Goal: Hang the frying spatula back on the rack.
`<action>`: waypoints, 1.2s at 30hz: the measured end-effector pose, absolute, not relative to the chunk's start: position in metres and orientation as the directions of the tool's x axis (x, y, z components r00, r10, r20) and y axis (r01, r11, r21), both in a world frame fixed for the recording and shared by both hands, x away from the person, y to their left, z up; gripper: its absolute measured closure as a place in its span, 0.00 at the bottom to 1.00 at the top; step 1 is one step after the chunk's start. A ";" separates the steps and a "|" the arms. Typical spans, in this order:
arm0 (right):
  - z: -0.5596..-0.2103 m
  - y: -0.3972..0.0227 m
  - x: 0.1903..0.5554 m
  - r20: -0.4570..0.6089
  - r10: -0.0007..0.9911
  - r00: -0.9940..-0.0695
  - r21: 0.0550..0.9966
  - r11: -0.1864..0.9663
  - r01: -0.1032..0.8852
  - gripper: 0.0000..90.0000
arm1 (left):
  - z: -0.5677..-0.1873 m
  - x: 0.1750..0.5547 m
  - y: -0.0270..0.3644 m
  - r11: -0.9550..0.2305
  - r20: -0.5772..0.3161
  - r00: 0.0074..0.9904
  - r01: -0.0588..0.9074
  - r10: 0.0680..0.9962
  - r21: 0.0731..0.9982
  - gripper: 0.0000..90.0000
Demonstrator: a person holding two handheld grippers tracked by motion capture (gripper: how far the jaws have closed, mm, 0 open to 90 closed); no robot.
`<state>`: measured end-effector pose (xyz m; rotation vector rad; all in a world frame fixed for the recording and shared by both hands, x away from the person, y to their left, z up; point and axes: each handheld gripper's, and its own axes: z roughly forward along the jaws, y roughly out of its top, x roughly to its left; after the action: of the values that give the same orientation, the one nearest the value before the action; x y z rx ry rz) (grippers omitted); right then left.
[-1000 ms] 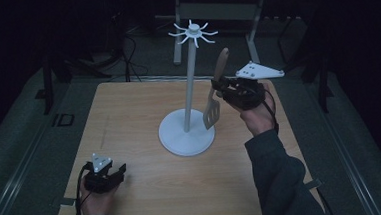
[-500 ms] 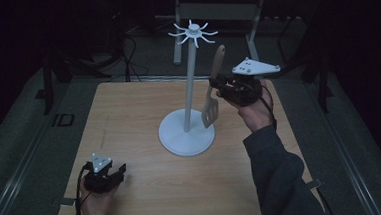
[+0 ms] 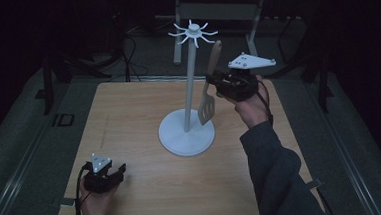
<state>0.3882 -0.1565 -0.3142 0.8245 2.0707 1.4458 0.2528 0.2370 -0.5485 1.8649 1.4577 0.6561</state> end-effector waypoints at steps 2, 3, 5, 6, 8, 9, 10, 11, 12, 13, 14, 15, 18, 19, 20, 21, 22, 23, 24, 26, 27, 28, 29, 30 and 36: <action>-0.313 -0.156 0.389 -0.046 0.709 -0.704 0.943 0.262 0.202 0.83 | -0.548 0.253 0.237 -0.150 -0.016 0.250 0.630 0.968 0.762 0.51; -0.313 -0.156 0.390 -0.044 0.709 -0.704 0.943 0.262 0.204 0.83 | -0.548 0.253 0.237 -0.150 -0.016 0.250 0.631 0.968 0.761 0.51; -0.312 -0.155 0.391 -0.042 0.709 -0.704 0.943 0.262 0.207 0.83 | -0.548 0.253 0.237 -0.151 -0.015 0.249 0.633 0.968 0.760 0.51; -0.311 -0.154 0.391 -0.043 0.708 -0.705 0.942 0.263 0.207 0.83 | -0.548 0.253 0.237 -0.151 -0.015 0.249 0.632 0.968 0.760 0.51; -0.311 -0.154 0.392 -0.045 0.706 -0.707 0.942 0.265 0.205 0.83 | -0.548 0.253 0.237 -0.150 -0.016 0.248 0.632 0.969 0.760 0.51; -0.311 -0.153 0.392 -0.045 0.705 -0.708 0.941 0.268 0.207 0.83 | -0.548 0.253 0.237 -0.150 -0.015 0.249 0.632 0.968 0.760 0.51; -0.311 -0.152 0.394 -0.046 0.706 -0.707 0.938 0.273 0.212 0.83 | -0.548 0.253 0.237 -0.150 -0.016 0.248 0.632 0.969 0.760 0.51; -0.311 -0.152 0.394 -0.046 0.707 -0.706 0.938 0.274 0.213 0.83 | -0.548 0.253 0.237 -0.150 -0.016 0.248 0.632 0.969 0.761 0.51; -0.311 -0.152 0.395 -0.043 0.708 -0.705 0.937 0.273 0.216 0.83 | -0.548 0.253 0.237 -0.150 -0.015 0.248 0.632 0.969 0.761 0.51; -0.311 -0.151 0.395 -0.042 0.706 -0.707 0.937 0.273 0.217 0.83 | -0.548 0.253 0.237 -0.149 -0.016 0.248 0.632 0.969 0.761 0.51; -0.310 -0.151 0.395 -0.042 0.706 -0.707 0.937 0.274 0.218 0.83 | -0.548 0.253 0.237 -0.149 -0.016 0.248 0.632 0.969 0.760 0.51; -0.310 -0.150 0.396 -0.042 0.705 -0.708 0.936 0.275 0.219 0.83 | -0.548 0.253 0.237 -0.151 -0.015 0.249 0.633 0.969 0.760 0.51; -0.309 -0.149 0.397 -0.045 0.704 -0.709 0.934 0.282 0.221 0.83 | -0.548 0.253 0.237 -0.149 -0.016 0.248 0.631 0.969 0.762 0.51; -0.309 -0.148 0.398 -0.046 0.704 -0.709 0.933 0.284 0.222 0.83 | -0.548 0.253 0.238 -0.150 -0.015 0.248 0.631 0.969 0.761 0.51; -0.309 -0.148 0.398 -0.046 0.704 -0.709 0.933 0.284 0.222 0.83 | -0.548 0.253 0.238 -0.150 -0.015 0.248 0.631 0.969 0.761 0.51; -0.309 -0.148 0.398 -0.044 0.704 -0.709 0.932 0.284 0.225 0.83 | -0.548 0.253 0.238 -0.148 -0.016 0.247 0.631 0.969 0.762 0.51; -0.309 -0.147 0.399 -0.043 0.704 -0.709 0.932 0.284 0.226 0.83 | -0.548 0.253 0.238 -0.147 -0.017 0.246 0.630 0.969 0.763 0.51; -0.309 -0.146 0.400 -0.043 0.704 -0.708 0.931 0.286 0.227 0.83 | -0.548 0.253 0.238 -0.147 -0.017 0.246 0.630 0.969 0.762 0.51; -0.309 -0.146 0.400 -0.042 0.704 -0.709 0.931 0.286 0.228 0.83 | -0.548 0.253 0.238 -0.147 -0.017 0.246 0.630 0.969 0.762 0.51; -0.308 -0.145 0.401 -0.041 0.703 -0.710 0.930 0.286 0.229 0.83 | -0.548 0.253 0.238 -0.147 -0.016 0.245 0.630 0.969 0.762 0.51; -0.308 -0.144 0.401 -0.040 0.703 -0.710 0.930 0.286 0.231 0.83 | -0.548 0.253 0.238 -0.148 -0.015 0.246 0.631 0.969 0.762 0.51; -0.308 -0.143 0.402 -0.039 0.703 -0.710 0.930 0.285 0.231 0.83 | -0.548 0.253 0.238 -0.149 -0.015 0.246 0.631 0.969 0.762 0.51; -0.308 -0.143 0.402 -0.038 0.704 -0.709 0.930 0.285 0.232 0.83 | -0.548 0.253 0.238 -0.149 -0.014 0.247 0.631 0.969 0.761 0.51; -0.308 -0.142 0.402 -0.038 0.704 -0.709 0.930 0.285 0.233 0.83 | -0.548 0.253 0.237 -0.149 -0.015 0.247 0.632 0.969 0.761 0.51; -0.308 -0.140 0.404 -0.034 0.703 -0.710 0.928 0.285 0.238 0.83 | -0.548 0.253 0.237 -0.150 -0.015 0.249 0.631 0.968 0.761 0.51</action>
<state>0.4042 -0.1402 -0.3080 0.8434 2.1193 1.4154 0.2532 0.2370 -0.5484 1.8659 1.4581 0.6559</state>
